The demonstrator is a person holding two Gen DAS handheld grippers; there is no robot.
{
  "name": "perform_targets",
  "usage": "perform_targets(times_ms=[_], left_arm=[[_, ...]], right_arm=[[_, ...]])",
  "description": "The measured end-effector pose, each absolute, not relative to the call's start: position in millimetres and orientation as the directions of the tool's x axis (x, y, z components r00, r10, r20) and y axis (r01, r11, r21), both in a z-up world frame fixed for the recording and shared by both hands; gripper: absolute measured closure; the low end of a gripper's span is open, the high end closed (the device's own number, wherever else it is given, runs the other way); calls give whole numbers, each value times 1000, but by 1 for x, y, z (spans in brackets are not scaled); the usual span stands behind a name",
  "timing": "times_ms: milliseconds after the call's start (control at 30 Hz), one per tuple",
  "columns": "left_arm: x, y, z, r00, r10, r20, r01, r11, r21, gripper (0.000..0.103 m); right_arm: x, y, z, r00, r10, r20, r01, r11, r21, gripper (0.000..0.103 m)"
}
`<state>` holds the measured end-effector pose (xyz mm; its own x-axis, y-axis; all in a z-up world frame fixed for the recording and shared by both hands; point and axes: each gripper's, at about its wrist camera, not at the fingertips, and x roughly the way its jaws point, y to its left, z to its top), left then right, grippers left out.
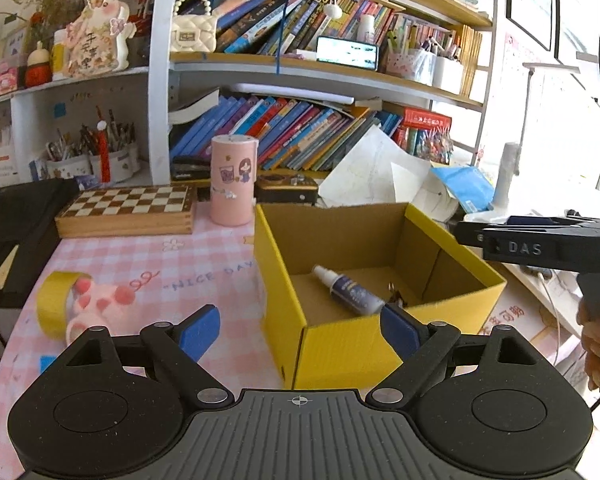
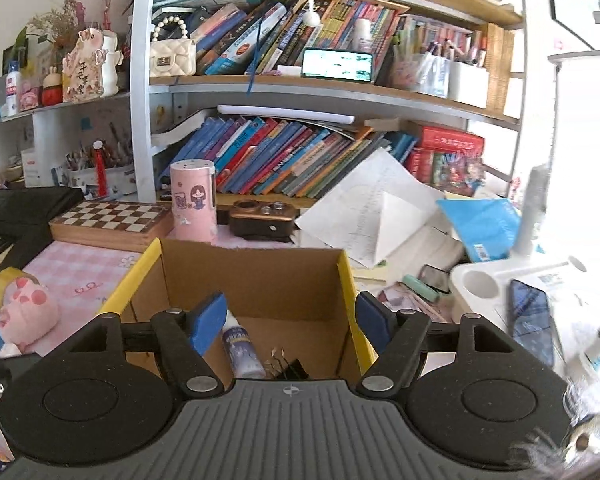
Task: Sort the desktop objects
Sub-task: 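Raise both open tools out of the yellow box and pull back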
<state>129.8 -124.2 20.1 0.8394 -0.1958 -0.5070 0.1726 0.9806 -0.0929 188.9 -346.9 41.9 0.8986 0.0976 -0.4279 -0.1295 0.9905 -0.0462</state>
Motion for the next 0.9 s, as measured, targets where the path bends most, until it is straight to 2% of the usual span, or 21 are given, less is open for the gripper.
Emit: perform_targets(times_ms=[167,900], left_arm=[[115,-115,17,832,-199,-518,175,980,-96,13],[53,-75,8,795,-242,-556,227,969,-97,13]], right_arm=[[163,-343,34,905,56,-423,-82,996,-44,33],[68,-296,1,832,9,-555,-9,1000,2,29]])
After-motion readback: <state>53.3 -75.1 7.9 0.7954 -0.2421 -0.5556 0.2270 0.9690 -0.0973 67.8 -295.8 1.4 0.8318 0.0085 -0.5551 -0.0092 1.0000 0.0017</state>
